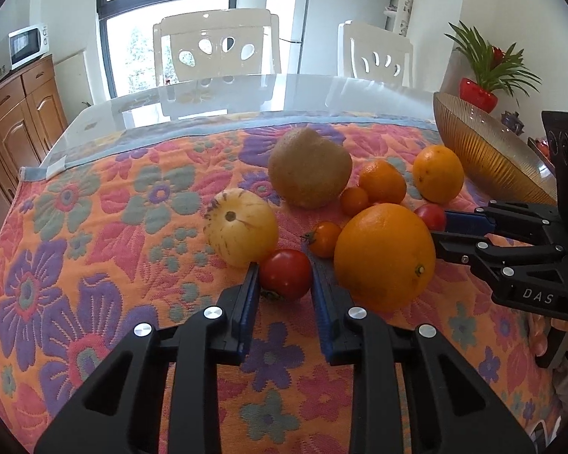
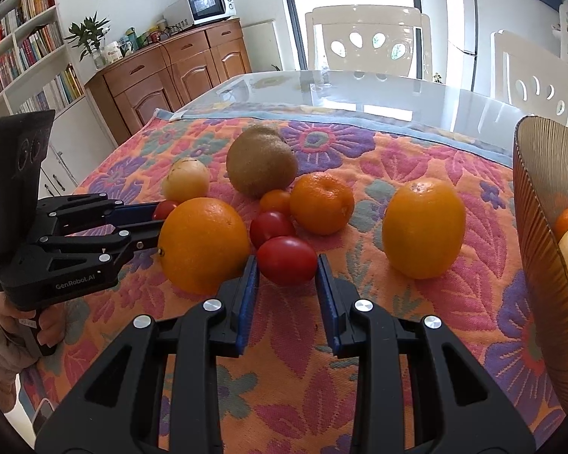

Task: Organize fruits
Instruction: 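Grasp a red cherry tomato with the left tool while the right tool holds its tomato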

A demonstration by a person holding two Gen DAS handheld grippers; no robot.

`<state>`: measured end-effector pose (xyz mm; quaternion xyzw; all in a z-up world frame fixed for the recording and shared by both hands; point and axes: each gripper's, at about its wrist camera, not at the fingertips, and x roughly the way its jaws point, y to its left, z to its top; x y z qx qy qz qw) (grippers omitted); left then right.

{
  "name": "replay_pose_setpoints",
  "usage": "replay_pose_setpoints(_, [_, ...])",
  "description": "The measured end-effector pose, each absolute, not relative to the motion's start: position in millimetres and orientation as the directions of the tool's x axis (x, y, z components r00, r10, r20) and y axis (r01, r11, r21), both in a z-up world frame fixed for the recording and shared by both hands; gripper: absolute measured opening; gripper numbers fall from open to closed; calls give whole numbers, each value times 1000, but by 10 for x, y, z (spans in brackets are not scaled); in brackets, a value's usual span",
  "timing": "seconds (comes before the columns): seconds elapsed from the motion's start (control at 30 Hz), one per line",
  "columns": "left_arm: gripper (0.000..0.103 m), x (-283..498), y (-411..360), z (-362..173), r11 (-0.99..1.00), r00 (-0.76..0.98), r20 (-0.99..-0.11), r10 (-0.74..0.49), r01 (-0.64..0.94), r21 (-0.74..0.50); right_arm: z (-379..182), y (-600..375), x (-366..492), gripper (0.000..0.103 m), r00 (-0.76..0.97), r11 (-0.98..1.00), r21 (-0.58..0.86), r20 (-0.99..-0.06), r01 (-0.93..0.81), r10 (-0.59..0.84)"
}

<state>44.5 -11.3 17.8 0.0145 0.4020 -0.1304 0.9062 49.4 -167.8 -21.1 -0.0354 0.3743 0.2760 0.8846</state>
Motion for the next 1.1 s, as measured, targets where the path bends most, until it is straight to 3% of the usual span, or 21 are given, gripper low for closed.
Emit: replay_pose_setpoints(1.1, [26,424,-19,220,970,670,-706,-227,221,-103,-153,-1910,493,31,596,842,254,-610,-477,522])
